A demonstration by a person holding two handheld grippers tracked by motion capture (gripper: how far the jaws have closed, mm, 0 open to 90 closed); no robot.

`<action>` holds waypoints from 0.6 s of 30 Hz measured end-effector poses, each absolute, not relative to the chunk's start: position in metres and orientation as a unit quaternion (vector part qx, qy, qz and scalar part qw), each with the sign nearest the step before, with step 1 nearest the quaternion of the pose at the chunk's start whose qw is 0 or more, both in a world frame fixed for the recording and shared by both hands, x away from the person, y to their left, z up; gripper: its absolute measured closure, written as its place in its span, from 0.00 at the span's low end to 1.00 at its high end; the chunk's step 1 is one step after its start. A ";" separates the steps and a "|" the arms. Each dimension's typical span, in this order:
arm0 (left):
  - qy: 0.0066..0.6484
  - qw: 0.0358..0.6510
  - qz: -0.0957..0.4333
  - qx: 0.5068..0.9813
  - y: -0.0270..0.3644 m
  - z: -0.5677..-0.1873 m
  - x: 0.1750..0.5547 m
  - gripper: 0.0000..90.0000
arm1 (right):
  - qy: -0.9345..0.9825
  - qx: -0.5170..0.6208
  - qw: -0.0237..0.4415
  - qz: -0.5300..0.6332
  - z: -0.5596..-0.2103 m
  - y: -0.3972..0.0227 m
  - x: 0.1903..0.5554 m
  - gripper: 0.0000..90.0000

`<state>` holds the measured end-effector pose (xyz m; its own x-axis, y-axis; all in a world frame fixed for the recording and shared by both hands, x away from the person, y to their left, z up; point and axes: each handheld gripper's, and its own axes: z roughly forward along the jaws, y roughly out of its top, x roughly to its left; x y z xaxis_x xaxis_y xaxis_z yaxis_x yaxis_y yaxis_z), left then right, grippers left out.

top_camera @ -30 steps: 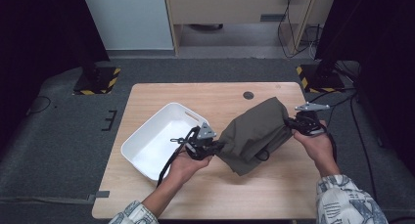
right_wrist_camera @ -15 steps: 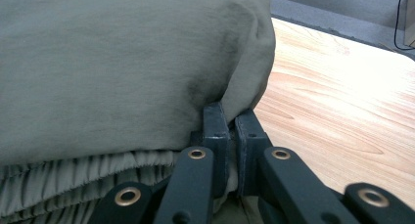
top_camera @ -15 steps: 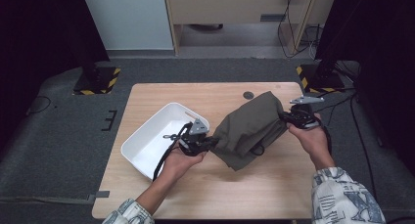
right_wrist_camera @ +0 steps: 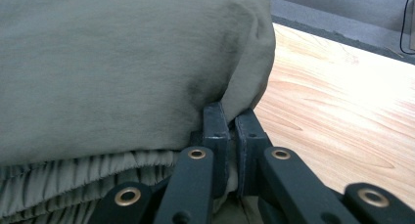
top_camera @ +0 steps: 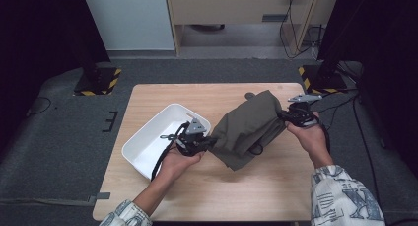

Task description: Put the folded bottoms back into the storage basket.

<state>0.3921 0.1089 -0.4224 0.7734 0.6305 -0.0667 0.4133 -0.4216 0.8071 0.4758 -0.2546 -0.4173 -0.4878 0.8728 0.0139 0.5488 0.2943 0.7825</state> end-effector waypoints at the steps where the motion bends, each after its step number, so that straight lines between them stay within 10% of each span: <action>1: 0.314 0.439 0.124 0.833 0.110 -0.422 0.392 0.95 | 0.776 0.458 0.214 0.377 -0.417 -0.254 0.476 0.96; 18: 0.326 0.448 0.137 0.821 0.141 -0.406 0.385 0.95 | 0.785 0.436 0.214 0.384 -0.398 -0.220 0.484 0.96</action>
